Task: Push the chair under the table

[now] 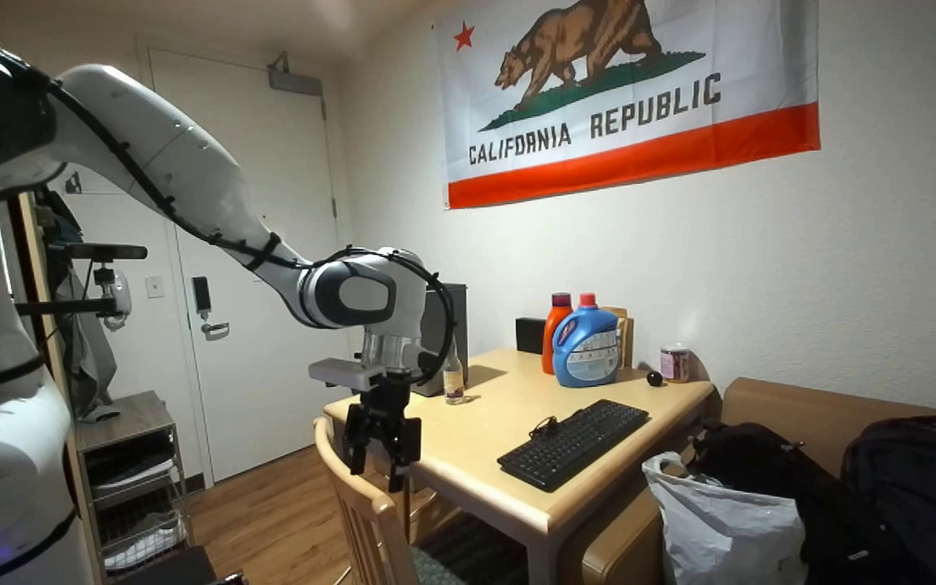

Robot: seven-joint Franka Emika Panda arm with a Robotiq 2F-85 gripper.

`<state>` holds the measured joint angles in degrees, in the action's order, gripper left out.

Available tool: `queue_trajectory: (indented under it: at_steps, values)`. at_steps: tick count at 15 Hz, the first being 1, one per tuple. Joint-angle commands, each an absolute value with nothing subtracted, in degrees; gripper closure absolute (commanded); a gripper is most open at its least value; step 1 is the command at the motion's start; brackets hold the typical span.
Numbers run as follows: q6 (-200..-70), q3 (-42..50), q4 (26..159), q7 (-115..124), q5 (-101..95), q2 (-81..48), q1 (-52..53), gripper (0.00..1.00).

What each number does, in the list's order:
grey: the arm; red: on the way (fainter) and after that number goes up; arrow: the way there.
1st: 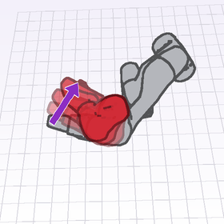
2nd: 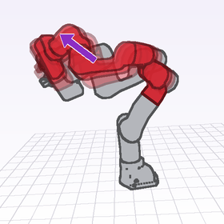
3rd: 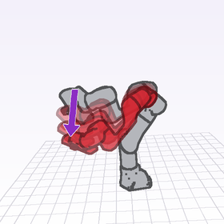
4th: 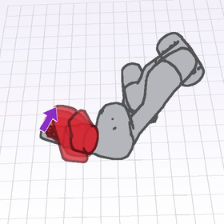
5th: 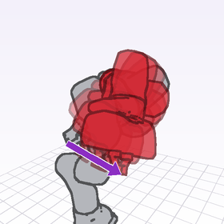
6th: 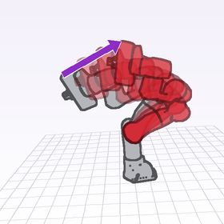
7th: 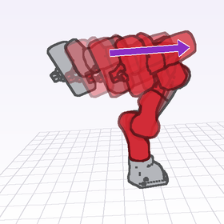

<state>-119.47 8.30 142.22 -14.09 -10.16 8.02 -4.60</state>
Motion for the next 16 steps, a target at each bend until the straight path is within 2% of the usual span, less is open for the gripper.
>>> queue_trajectory:
  at_steps: [1, 9, 10, 12, 16]
  values:
    - [-120.75, 6.65, 149.03, -10.19, -14.26, 12.94, -5.14, 0.00]
    - [-121.84, 4.57, 155.82, -7.35, -21.66, 17.30, -4.90, 0.00]
    - [-121.83, 4.18, 156.02, -7.58, -22.77, 17.36, -4.71, 0.23]
    - [-121.98, 3.25, 156.20, -7.29, -24.76, 17.18, -4.41, 0.34]
    - [-122.35, 1.99, 156.10, -6.97, -27.15, 16.73, -3.87, 0.66]
